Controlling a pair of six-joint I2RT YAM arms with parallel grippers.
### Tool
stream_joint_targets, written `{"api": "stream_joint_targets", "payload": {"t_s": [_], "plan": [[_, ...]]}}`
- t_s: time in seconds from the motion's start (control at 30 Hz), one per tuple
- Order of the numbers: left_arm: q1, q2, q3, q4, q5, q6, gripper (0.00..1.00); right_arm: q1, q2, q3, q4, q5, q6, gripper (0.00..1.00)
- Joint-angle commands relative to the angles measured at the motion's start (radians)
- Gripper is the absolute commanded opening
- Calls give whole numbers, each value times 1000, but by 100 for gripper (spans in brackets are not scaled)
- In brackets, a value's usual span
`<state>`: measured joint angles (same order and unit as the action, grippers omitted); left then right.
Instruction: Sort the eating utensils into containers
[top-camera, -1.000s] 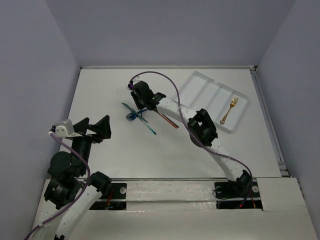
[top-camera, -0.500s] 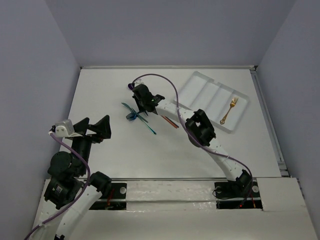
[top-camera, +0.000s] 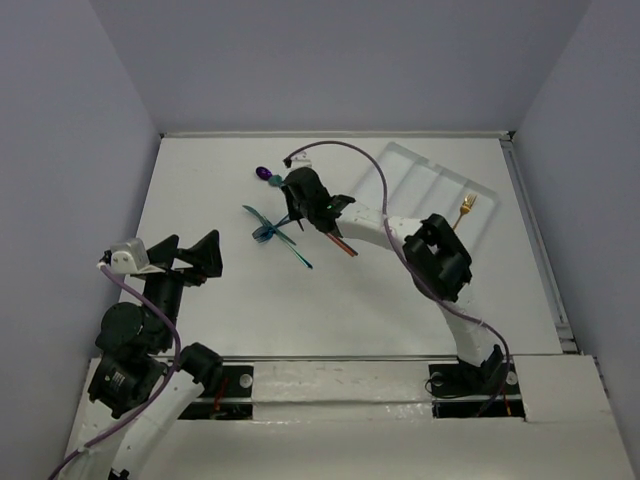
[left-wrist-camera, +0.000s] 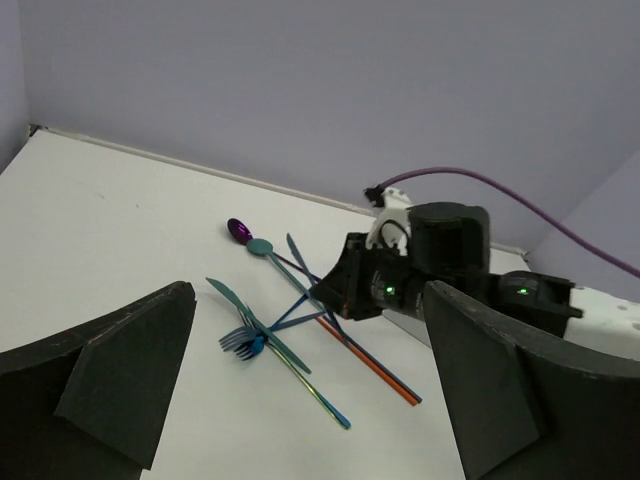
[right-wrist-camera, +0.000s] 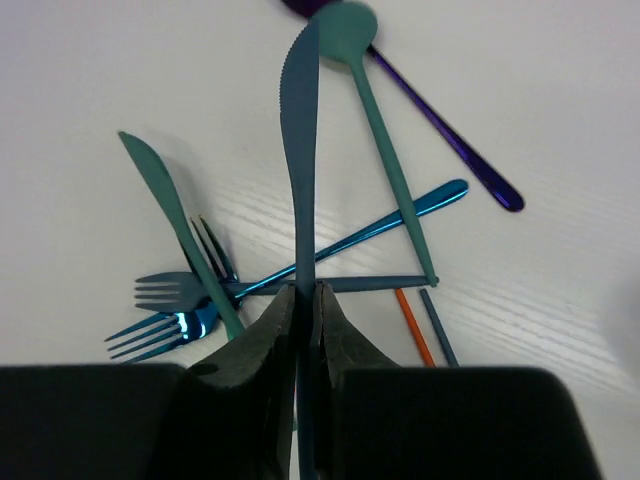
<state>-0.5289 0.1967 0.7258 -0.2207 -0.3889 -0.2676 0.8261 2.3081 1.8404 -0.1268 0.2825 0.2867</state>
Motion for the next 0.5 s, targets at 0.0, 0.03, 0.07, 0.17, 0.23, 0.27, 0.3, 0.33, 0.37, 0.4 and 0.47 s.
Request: {"api": "stream_joint_targets", "payload": {"t_s": [0.0,0.03,0.07,0.17,0.23,0.27,0.3,0.33,0.37,0.4,0.47], "plan": [[1,12,-11,50,8,11,99,1,-242,-133,248,93,28,0],[1,10,-11,50,8,11,99,-13,-300,-191,263,148,29,0],[1,10,-11,50,10,11,99,-22,-324,-216,279,173,38,0],[1,7,-11,50,10,10,99,-83,-389,-303,279,288,123,0],[1,3,-12,49,7,10,99,-149,-433,-352,280,377,240,0],[1,0,-12,49,10,10,99,-172,-447,-407,282,418,321,0],[1,0,-12,49,10,10,99,-198,-460,-429,277,423,322,0],[1,0,-12,47,13,11,99,-226,-472,-447,273,416,400,0],[1,0,-12,47,13,10,99,-254,-480,-466,276,400,431,0],[1,0,-12,47,13,10,99,-307,-480,-483,267,380,457,0],[1,1,-12,49,13,11,99,-358,-458,-474,250,328,503,0]]}}
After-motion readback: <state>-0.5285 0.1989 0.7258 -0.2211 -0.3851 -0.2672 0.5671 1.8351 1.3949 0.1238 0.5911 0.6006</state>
